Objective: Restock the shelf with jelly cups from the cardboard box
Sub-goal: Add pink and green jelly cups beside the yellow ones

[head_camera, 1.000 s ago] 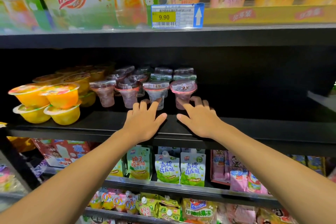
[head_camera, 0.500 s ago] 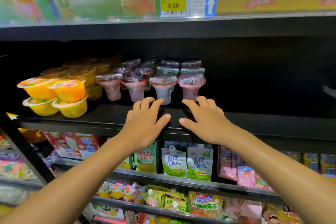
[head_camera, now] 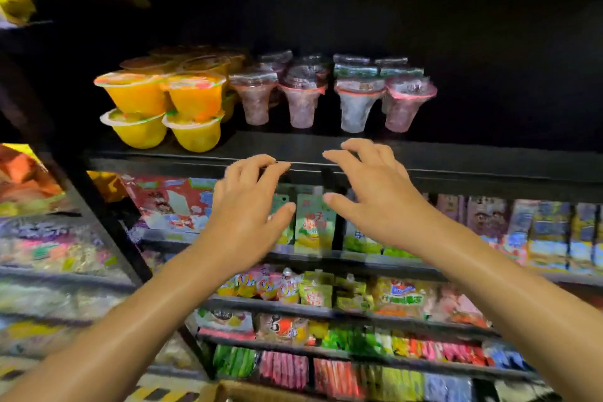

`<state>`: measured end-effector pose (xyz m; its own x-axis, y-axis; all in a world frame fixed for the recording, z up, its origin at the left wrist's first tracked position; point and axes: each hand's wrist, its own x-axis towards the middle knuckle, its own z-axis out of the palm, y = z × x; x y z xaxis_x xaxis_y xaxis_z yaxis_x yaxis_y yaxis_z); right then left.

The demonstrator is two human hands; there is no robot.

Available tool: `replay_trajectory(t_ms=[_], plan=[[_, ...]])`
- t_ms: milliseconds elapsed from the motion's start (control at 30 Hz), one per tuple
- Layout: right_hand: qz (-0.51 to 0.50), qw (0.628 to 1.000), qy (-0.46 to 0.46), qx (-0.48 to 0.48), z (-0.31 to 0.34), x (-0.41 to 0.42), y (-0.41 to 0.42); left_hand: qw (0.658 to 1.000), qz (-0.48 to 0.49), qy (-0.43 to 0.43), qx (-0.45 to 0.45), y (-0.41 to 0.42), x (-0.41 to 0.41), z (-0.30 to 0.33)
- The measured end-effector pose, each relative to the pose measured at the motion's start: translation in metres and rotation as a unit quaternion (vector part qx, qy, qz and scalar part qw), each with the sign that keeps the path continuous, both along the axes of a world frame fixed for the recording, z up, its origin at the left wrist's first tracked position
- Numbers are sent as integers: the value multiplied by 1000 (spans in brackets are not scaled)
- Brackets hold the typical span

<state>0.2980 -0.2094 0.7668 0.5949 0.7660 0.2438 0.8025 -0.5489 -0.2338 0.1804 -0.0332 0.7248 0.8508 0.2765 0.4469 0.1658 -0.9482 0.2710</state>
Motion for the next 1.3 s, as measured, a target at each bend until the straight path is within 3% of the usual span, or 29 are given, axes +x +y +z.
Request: replay_trajectory(t_ms=[167, 467, 800, 1067, 1300], plan=[[-67, 997, -5, -26, -30, -75, 45, 998, -48, 31, -7, 56, -58, -31], [-97, 989, 58, -97, -119, -189, 101, 976, -84, 200, -6, 118, -145, -116], [-142, 975, 129, -111, -241, -202, 98, 962, -121, 247, -1, 104, -156, -233], [-205, 946, 222, -121, -407, -214, 59, 937, -106, 331, -35, 84, -179, -375], [-274, 912, 289, -92, -589, -243, 33, 917, -104, 373, -99, 67, -185, -561]])
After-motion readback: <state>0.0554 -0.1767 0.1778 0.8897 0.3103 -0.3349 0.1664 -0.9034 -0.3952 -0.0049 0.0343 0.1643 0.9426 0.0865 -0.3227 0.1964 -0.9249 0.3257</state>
